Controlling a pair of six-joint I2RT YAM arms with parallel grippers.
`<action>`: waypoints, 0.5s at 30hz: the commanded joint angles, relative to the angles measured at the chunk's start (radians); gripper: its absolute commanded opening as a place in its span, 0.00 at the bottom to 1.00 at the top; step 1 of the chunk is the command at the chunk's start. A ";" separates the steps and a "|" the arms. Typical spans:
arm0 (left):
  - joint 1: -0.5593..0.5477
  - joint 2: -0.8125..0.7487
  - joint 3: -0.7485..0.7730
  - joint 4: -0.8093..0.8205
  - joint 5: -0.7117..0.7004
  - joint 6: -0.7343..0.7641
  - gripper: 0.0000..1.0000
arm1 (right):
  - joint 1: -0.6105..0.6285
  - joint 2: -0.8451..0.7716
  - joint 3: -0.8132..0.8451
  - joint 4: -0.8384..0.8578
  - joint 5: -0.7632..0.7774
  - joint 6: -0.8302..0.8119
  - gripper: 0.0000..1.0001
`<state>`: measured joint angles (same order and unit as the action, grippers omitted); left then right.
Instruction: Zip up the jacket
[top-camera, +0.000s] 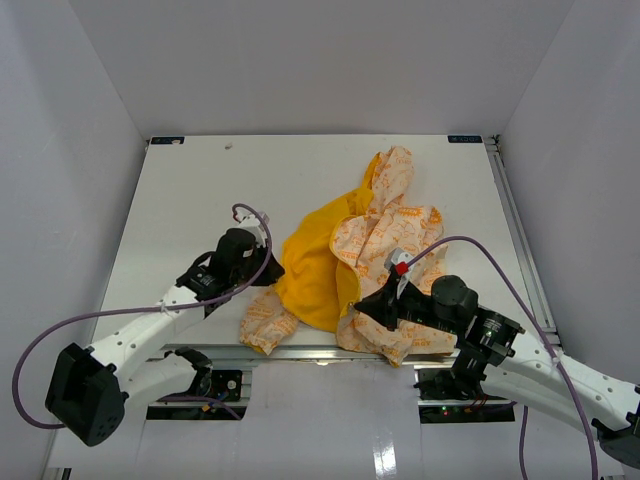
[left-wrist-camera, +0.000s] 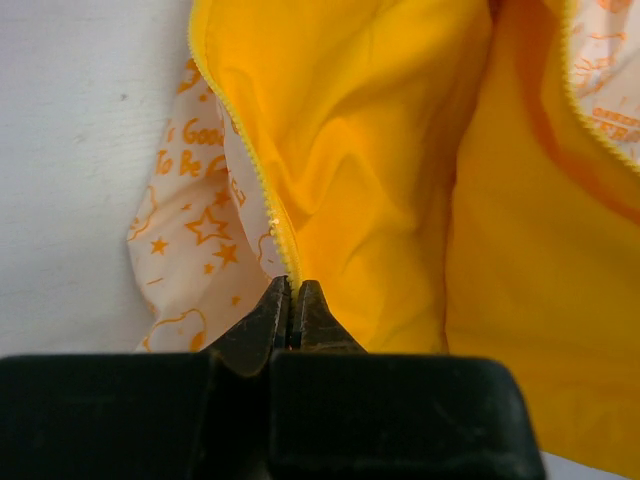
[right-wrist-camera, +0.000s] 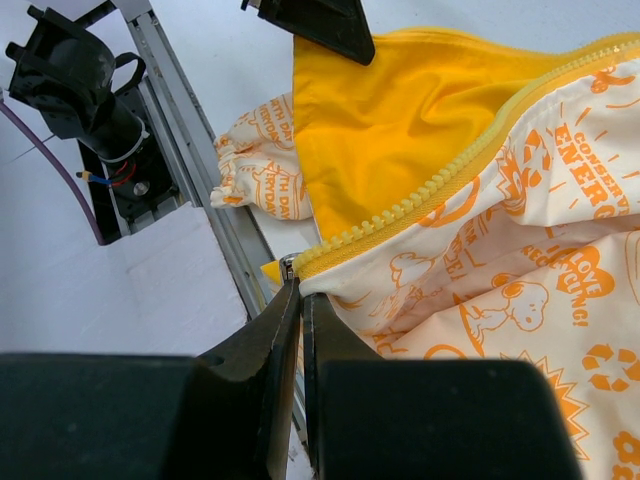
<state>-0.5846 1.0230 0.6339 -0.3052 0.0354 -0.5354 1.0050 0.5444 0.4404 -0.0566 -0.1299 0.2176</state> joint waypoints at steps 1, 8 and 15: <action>-0.127 0.033 0.079 -0.007 -0.076 0.014 0.00 | -0.002 0.000 -0.003 0.035 0.009 -0.001 0.08; -0.501 0.213 0.031 0.093 -0.242 -0.098 0.06 | -0.002 -0.024 0.003 -0.009 0.166 0.029 0.08; -0.557 0.260 -0.024 0.171 -0.222 -0.109 0.48 | -0.002 -0.083 0.014 -0.065 0.320 0.084 0.08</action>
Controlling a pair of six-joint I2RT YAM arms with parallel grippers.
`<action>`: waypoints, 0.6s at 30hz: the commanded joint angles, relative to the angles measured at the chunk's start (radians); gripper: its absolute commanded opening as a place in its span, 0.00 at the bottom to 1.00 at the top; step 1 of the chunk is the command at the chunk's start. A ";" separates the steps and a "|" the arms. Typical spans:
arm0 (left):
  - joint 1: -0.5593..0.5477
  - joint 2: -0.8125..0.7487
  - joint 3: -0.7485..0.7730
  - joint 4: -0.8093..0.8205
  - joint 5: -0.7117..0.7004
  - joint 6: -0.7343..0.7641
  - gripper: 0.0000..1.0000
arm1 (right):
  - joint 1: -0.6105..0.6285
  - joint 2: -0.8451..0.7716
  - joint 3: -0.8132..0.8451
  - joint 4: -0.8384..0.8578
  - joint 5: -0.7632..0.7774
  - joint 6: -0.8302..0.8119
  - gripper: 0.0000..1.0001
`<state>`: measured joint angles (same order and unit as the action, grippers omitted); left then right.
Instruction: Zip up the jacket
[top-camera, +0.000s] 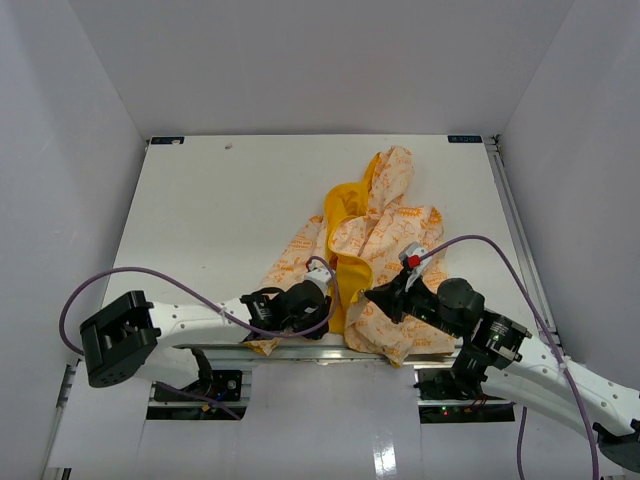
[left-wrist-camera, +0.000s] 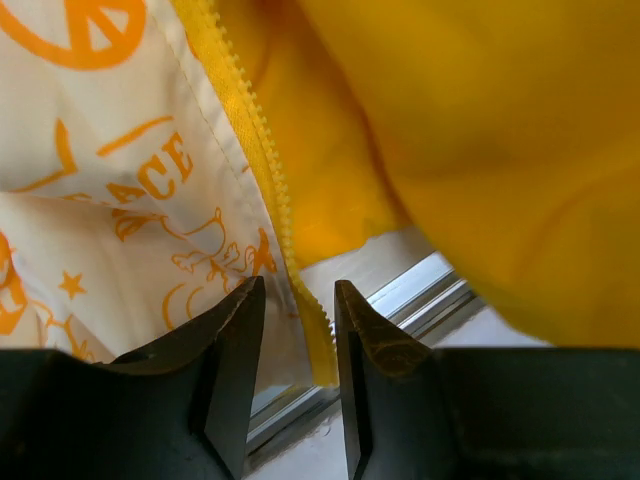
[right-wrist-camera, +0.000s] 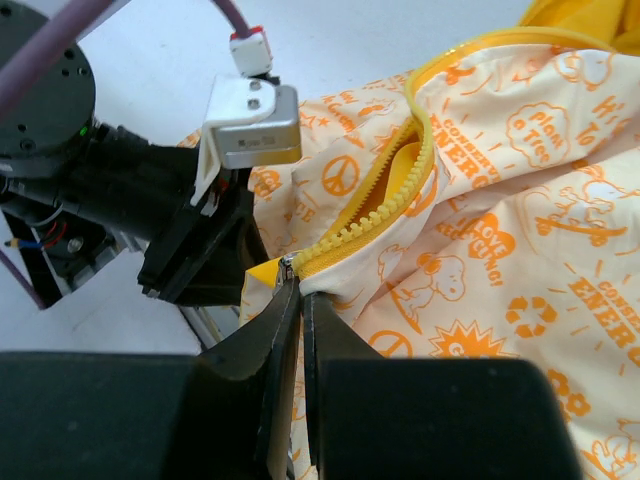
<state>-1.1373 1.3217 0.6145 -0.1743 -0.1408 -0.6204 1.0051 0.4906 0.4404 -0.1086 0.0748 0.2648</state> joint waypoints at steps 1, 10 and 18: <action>-0.004 -0.055 -0.002 0.026 -0.062 -0.023 0.51 | -0.002 -0.030 0.016 -0.022 0.122 0.039 0.08; -0.004 -0.191 0.018 -0.092 -0.084 0.000 0.60 | -0.002 -0.023 0.015 -0.036 0.129 0.050 0.08; -0.004 -0.219 0.047 -0.168 -0.118 0.021 0.59 | -0.001 -0.041 0.015 -0.040 0.131 0.044 0.08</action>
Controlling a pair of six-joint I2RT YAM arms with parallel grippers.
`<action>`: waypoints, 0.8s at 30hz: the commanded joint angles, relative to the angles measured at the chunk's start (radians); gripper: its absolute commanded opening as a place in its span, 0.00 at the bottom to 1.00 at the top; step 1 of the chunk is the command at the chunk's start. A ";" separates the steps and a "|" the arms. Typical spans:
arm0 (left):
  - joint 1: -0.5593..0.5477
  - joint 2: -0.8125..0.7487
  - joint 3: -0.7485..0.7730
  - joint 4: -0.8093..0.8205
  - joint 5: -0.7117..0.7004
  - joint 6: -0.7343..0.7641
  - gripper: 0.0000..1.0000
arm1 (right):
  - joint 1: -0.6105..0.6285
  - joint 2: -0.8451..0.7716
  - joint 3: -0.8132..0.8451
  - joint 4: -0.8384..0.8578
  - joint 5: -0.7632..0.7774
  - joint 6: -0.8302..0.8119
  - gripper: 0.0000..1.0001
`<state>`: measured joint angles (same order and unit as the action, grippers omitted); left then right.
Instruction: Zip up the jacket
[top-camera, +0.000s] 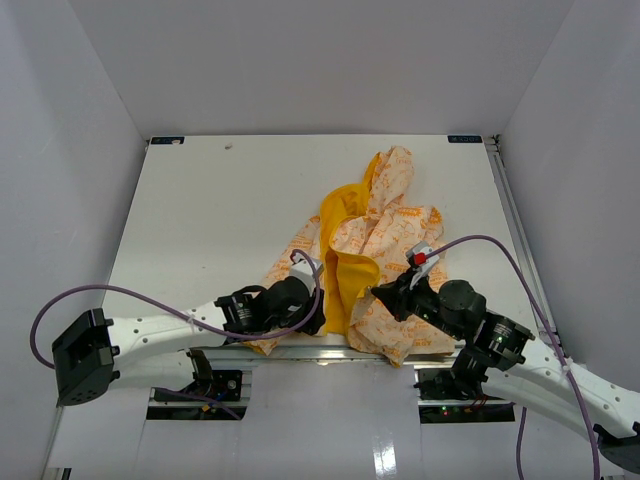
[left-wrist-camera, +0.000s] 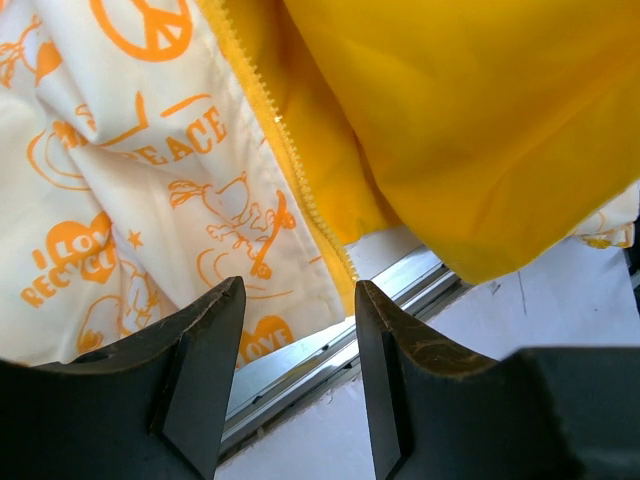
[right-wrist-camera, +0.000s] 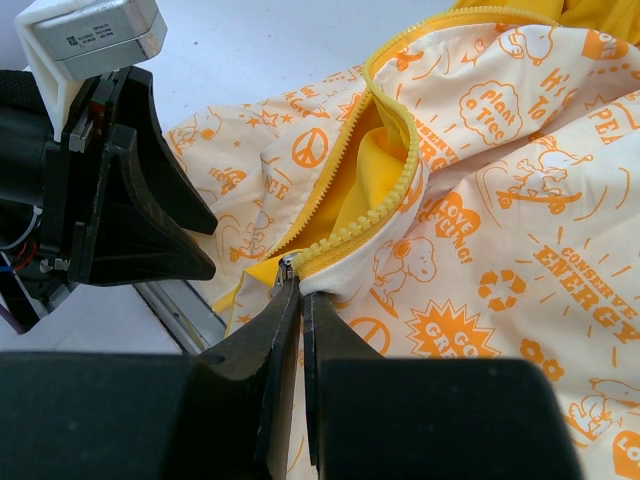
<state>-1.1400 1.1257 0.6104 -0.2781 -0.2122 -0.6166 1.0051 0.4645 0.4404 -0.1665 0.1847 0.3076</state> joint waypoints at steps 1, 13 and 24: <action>-0.001 -0.013 0.056 -0.072 -0.051 0.020 0.59 | -0.001 -0.015 0.015 0.017 0.021 0.001 0.08; -0.001 0.199 0.040 0.017 0.003 0.031 0.60 | 0.000 -0.034 0.006 0.018 0.011 -0.014 0.08; -0.001 0.280 0.022 0.039 -0.001 0.006 0.58 | -0.002 -0.044 0.004 0.018 0.010 -0.016 0.08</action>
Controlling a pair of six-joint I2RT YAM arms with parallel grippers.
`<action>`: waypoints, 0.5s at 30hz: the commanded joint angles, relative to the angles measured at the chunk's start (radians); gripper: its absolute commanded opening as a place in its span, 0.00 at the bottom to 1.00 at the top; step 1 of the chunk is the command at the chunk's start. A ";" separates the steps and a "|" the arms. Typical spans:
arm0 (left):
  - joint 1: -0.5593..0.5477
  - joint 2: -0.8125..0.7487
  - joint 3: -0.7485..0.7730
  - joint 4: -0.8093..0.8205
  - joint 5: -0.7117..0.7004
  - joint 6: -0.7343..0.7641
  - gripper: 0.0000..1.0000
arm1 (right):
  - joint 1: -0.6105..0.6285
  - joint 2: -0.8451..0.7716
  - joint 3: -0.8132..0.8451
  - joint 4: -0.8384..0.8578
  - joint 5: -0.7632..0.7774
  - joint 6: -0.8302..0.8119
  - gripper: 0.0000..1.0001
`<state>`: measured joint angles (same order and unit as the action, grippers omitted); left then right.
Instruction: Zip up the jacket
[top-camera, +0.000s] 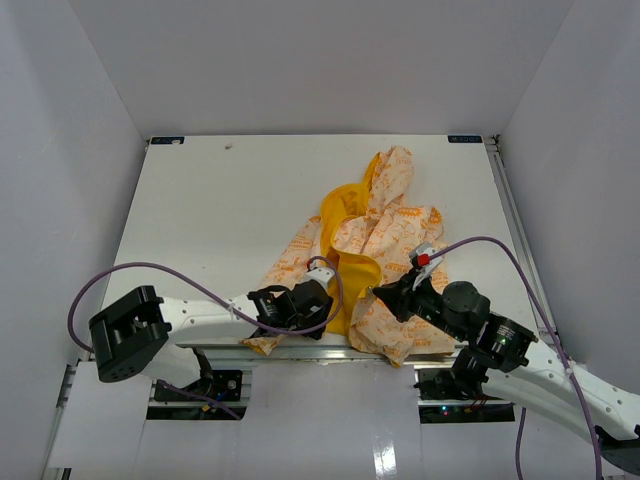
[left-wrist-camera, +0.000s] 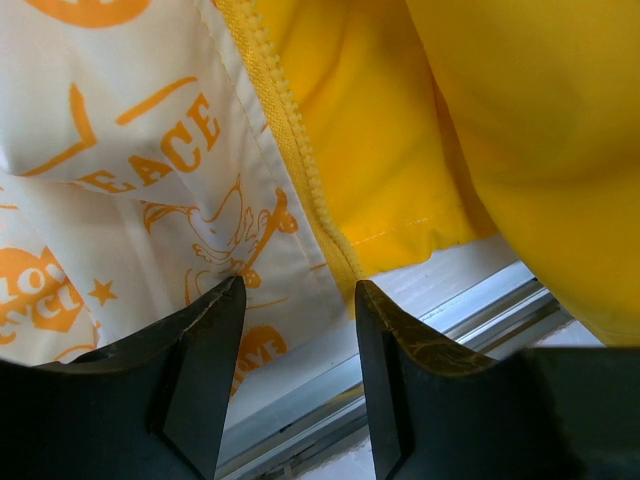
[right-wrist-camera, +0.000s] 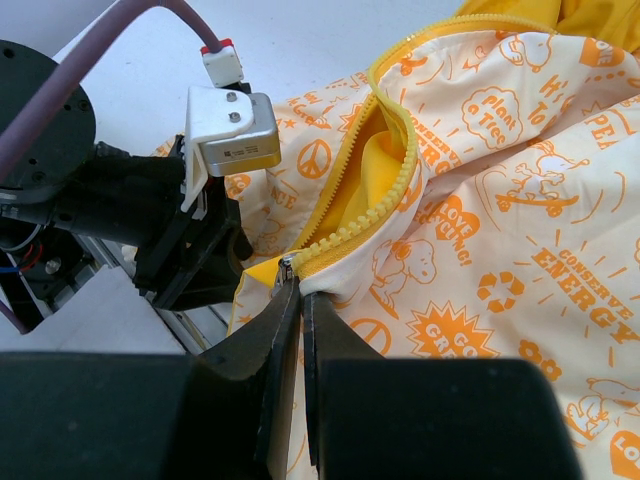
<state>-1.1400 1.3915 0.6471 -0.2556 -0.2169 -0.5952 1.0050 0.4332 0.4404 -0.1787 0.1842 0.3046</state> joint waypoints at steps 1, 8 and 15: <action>-0.001 0.017 -0.016 0.017 0.001 -0.020 0.56 | -0.002 -0.014 0.003 0.030 0.010 -0.013 0.08; -0.001 0.037 -0.025 0.032 -0.011 -0.032 0.40 | -0.001 -0.021 0.000 0.030 0.009 -0.014 0.08; -0.001 0.035 -0.034 0.039 -0.011 -0.037 0.07 | -0.002 -0.028 0.000 0.030 0.008 -0.017 0.08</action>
<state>-1.1400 1.4193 0.6323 -0.1949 -0.2292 -0.6235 1.0050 0.4174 0.4404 -0.1794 0.1841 0.3035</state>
